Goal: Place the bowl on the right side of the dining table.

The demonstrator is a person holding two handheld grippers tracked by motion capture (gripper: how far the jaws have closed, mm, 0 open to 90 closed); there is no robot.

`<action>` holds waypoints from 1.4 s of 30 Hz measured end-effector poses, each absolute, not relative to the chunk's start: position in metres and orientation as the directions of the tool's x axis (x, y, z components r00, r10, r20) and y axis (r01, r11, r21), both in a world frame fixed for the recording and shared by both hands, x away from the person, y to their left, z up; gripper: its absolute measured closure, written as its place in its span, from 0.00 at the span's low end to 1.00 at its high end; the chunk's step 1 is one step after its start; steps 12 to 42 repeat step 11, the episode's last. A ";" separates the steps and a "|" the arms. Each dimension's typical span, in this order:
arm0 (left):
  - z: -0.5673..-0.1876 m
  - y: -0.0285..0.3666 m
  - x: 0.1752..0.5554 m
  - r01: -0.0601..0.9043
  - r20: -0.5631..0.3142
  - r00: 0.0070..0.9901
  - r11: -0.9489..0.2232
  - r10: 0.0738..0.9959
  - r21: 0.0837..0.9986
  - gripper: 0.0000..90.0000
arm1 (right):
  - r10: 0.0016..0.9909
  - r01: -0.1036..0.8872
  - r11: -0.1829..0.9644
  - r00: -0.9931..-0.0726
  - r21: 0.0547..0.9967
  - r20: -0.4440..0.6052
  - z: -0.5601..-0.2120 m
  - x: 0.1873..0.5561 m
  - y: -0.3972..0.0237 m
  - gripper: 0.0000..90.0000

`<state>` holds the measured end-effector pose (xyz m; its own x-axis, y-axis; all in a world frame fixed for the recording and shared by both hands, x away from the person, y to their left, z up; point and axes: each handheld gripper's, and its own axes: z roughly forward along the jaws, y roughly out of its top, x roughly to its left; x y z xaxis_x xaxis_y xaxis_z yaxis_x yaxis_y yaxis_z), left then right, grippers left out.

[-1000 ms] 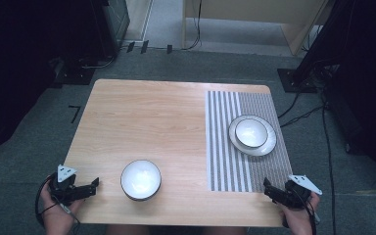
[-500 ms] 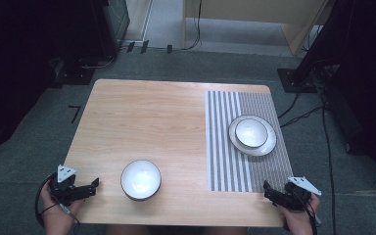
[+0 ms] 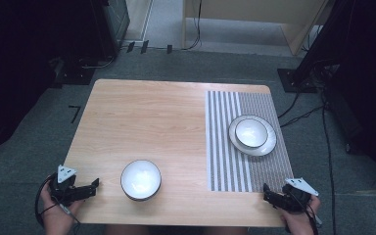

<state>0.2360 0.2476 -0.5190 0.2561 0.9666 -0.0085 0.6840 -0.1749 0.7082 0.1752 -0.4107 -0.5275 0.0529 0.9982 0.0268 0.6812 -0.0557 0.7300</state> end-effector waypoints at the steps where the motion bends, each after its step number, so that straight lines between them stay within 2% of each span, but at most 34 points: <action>1: -0.519 0.248 0.236 0.684 -0.008 0.256 -0.175 0.967 0.708 0.00 | 0.998 0.680 -0.058 0.055 0.731 0.028 -0.528 0.175 -0.411 0.01; 42: -0.519 0.247 0.236 0.684 -0.003 0.255 -0.179 0.967 0.707 0.00 | 0.999 0.680 -0.051 0.044 0.732 0.028 -0.528 0.174 -0.411 0.01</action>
